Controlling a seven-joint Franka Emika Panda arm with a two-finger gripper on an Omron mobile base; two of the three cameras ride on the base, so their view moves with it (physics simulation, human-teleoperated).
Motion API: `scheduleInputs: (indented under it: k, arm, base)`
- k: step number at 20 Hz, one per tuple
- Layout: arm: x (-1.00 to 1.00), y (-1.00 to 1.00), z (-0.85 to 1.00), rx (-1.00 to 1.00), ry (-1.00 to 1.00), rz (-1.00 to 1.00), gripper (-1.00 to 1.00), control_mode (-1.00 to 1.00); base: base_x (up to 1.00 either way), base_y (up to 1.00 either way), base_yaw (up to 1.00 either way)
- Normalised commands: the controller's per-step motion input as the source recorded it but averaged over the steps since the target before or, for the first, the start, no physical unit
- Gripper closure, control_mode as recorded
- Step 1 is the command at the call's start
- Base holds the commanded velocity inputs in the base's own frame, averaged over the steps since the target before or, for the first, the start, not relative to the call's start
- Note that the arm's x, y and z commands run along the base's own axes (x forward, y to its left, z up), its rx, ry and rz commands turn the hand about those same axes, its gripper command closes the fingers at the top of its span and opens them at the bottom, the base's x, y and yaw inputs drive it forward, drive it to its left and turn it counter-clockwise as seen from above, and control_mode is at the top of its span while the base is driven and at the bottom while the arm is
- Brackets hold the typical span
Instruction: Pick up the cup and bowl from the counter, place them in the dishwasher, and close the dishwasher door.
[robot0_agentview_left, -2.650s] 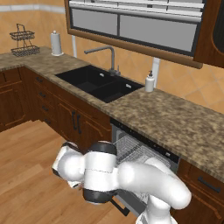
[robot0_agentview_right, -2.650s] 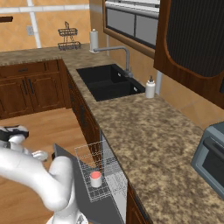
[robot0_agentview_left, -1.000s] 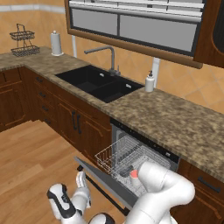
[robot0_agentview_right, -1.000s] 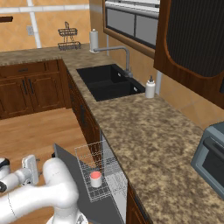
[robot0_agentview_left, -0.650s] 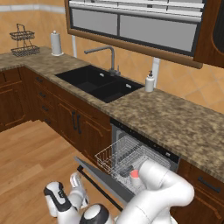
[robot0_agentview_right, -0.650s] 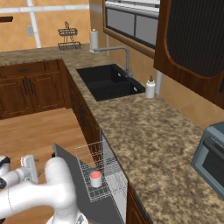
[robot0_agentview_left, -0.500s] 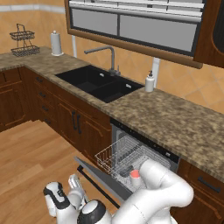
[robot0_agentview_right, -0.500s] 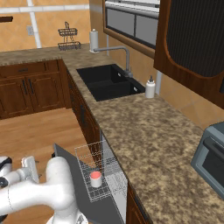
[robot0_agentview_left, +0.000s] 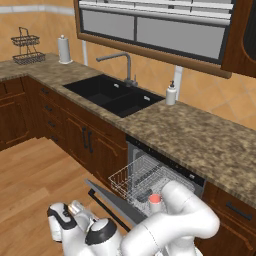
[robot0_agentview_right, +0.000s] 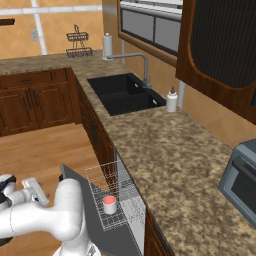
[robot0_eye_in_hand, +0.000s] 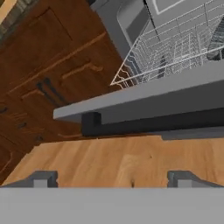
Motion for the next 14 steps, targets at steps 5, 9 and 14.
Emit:
scheduleInputs:
  k: [5, 9, 14]
  arm:
    - [0.00, 0.75, -0.03, -0.99, 0.05, 0.22, -1.00, -1.00]
    - [-0.05, 0.67, -0.02, -1.00, 0.11, 0.21, -1.00, -1.00]
    - [-0.43, 0.63, 0.10, -1.00, 0.02, 0.19, -1.00, -1.00]
  base:
    - [0.00, 0.00, 0.00]
    - [0.00, 0.00, 0.00]
    - [0.00, 0.00, 0.00]
